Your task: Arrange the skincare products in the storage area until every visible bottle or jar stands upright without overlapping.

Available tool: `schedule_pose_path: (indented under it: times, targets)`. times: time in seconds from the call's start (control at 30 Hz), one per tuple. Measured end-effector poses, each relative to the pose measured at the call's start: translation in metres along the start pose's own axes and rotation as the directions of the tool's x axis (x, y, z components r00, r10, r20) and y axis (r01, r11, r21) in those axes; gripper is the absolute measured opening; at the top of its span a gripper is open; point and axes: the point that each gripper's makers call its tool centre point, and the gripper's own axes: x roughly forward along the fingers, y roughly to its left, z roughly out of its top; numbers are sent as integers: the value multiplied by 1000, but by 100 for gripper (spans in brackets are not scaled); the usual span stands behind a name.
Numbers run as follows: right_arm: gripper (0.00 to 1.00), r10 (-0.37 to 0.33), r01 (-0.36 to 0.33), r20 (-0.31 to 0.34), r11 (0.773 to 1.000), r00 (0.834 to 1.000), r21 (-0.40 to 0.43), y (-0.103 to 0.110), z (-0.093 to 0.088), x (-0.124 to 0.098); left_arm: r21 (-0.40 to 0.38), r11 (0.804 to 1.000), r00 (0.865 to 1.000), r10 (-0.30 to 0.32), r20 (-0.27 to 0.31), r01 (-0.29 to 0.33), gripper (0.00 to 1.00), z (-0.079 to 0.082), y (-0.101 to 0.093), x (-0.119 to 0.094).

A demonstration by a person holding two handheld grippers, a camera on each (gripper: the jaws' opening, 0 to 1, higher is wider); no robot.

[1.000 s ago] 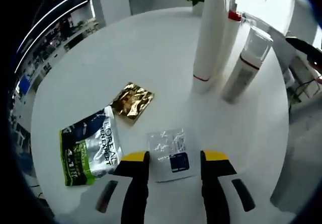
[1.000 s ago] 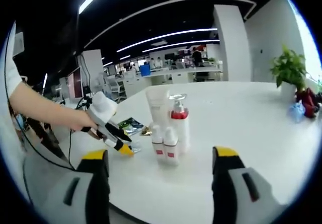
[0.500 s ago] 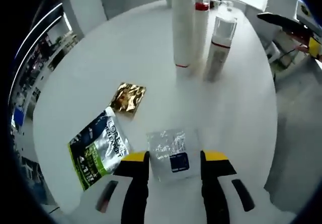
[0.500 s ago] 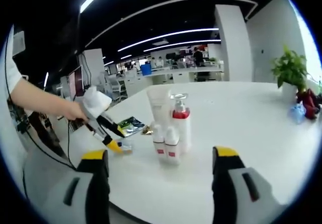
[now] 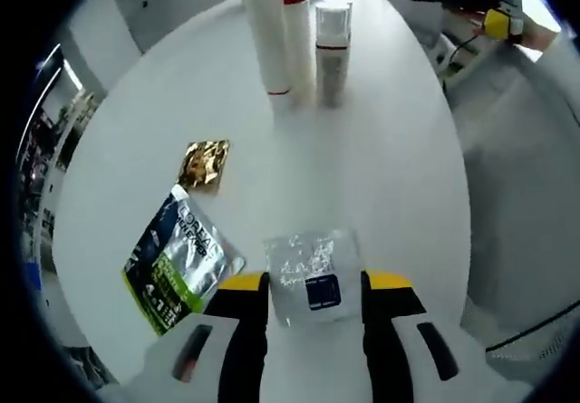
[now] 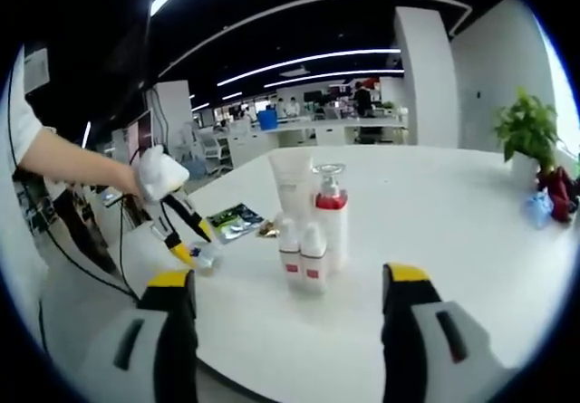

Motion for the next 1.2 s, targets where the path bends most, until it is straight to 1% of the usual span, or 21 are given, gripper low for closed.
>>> schedule_pose_path:
  times: [0.1, 0.2, 0.23, 0.37, 0.6, 0.77, 0.9, 1.03, 1.2]
  targets:
    - [85, -2, 2, -6, 1000, 1000, -4, 0, -1, 0, 47, 998, 1000, -29, -3, 29, 38, -1, -4, 0]
    - [85, -5, 5, -14, 1000, 1000, -6, -1, -2, 0, 124, 989, 996, -87, 23, 84, 38, 1, -13, 2]
    - [85, -5, 5, -16, 1000, 1000, -7, -1, -3, 0, 119, 989, 996, -89, 18, 86, 38, -1, -13, 2]
    - [85, -7, 7, -25, 1000, 1000, -14, 0, -4, 1, 159, 982, 994, -105, -8, 105, 38, -8, -14, 6]
    - [85, -17, 17, -31, 1000, 999, -17, -3, -5, 0, 217, 969, 993, -119, -22, 121, 38, -10, -15, 12]
    - [85, -24, 24, -39, 1000, 999, -20, -4, -7, 0, 227, 966, 992, -125, -11, 124, 38, -6, -15, 18]
    - [85, -28, 27, -46, 999, 999, -22, -4, -8, 0, 270, 953, 991, -132, -29, 135, 38, -8, -17, 23]
    - [85, -33, 32, -49, 999, 998, -23, -5, -8, 0, 272, 951, 989, -141, -31, 144, 37, -8, -18, 24]
    - [85, -38, 37, -51, 999, 998, -22, -7, -9, 0, 253, 957, 990, -142, -25, 144, 37, -7, -17, 24]
